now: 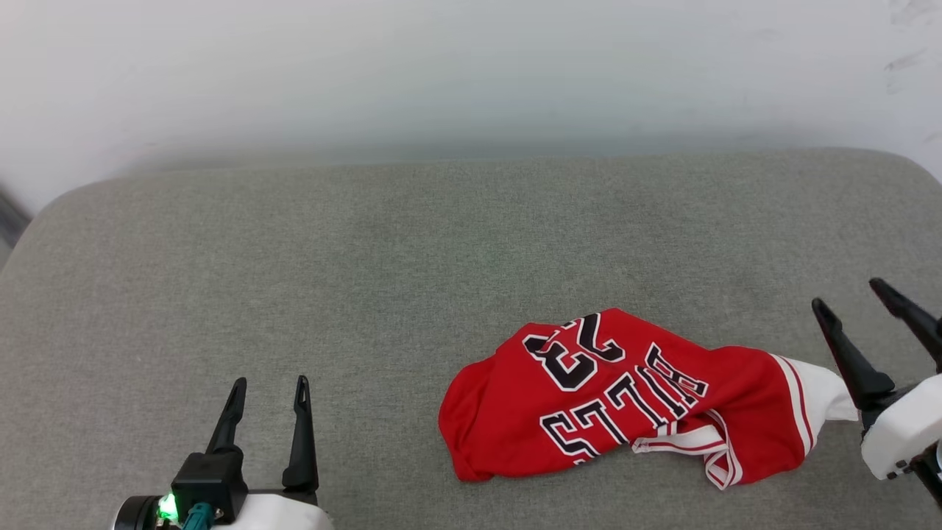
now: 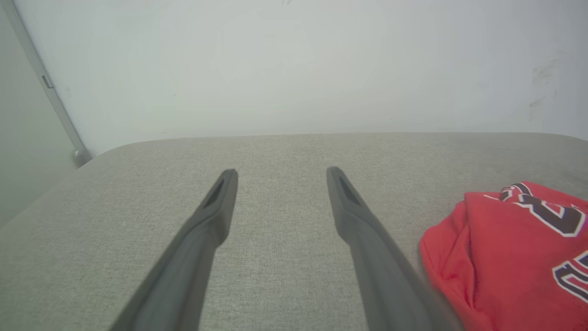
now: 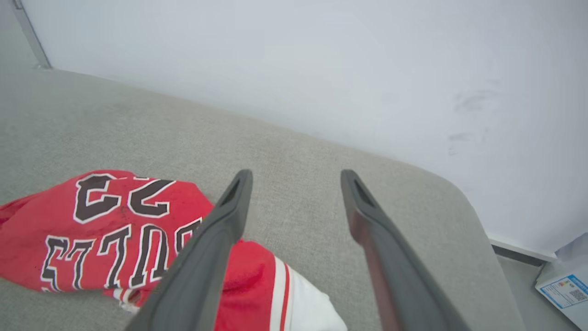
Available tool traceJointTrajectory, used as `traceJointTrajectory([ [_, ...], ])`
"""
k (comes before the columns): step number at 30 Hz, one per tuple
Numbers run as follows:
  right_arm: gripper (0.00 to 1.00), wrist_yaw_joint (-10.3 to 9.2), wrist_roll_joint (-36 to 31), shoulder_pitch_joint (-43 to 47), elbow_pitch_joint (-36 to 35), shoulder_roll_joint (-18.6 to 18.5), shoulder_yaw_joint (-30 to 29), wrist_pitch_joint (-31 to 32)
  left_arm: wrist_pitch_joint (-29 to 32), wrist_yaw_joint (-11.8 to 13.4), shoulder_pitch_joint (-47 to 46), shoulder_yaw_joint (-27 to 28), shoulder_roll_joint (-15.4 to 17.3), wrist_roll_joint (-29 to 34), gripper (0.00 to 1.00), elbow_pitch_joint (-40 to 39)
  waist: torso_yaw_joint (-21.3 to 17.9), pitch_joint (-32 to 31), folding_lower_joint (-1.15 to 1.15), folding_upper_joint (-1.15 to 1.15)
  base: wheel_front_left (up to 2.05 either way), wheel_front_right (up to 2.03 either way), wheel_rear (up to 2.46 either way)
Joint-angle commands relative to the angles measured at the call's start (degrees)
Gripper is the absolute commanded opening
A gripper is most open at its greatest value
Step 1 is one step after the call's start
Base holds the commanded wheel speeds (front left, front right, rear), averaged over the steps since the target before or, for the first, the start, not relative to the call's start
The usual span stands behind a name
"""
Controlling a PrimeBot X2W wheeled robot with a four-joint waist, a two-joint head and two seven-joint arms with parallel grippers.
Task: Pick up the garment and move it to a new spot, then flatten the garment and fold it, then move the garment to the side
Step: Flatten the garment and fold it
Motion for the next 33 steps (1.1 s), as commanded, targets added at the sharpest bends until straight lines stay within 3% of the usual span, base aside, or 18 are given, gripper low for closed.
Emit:
traceJointTrajectory([
  [1, 1.0, -0.06, -1.2, 0.72, -0.85, 0.93, -1.16, -1.03, -0.15, -0.22, 0.2, -0.02, -0.07, 0.43, 1.0, -0.28, 0.03, -0.16, 0.0, 0.0, 0.0, 0.0, 0.0],
  [9, 1.0, -0.05, -13.1, 7.19, -5.78, 15.44, -10.03, -13.22, -0.15, -2.31, -2.07, -0.06, 0.25, 1.81, 1.0, -1.63, 0.83, -0.99, 0.0, 0.0, 0.0, 0.0, 0.0],
  [15, 1.0, -0.05, -18.88, 11.69, -5.49, 22.59, -13.37, -19.04, -0.15, -5.25, -6.79, -1.45, 3.34, 2.97, 1.0, -0.34, 1.57, -1.02, 0.0, 0.0, 0.0, 0.0, 0.0],
  [23, 1.0, -0.05, -21.33, 13.07, -7.21, 27.11, -14.77, -20.18, 1.35, -7.48, -17.13, -7.73, 10.32, -0.01, 1.0, 1.44, 0.74, 0.27, 0.0, 0.0, 0.0, 0.0, 0.0],
  [33, 1.0, -0.05, -21.75, 12.9, -9.89, 28.78, -14.6, -20.15, 21.81, -7.49, -33.93, -29.87, 23.66, -17.24, 1.0, -2.71, -0.93, 3.28, 0.0, 0.0, 0.0, 0.0, 0.0],
])
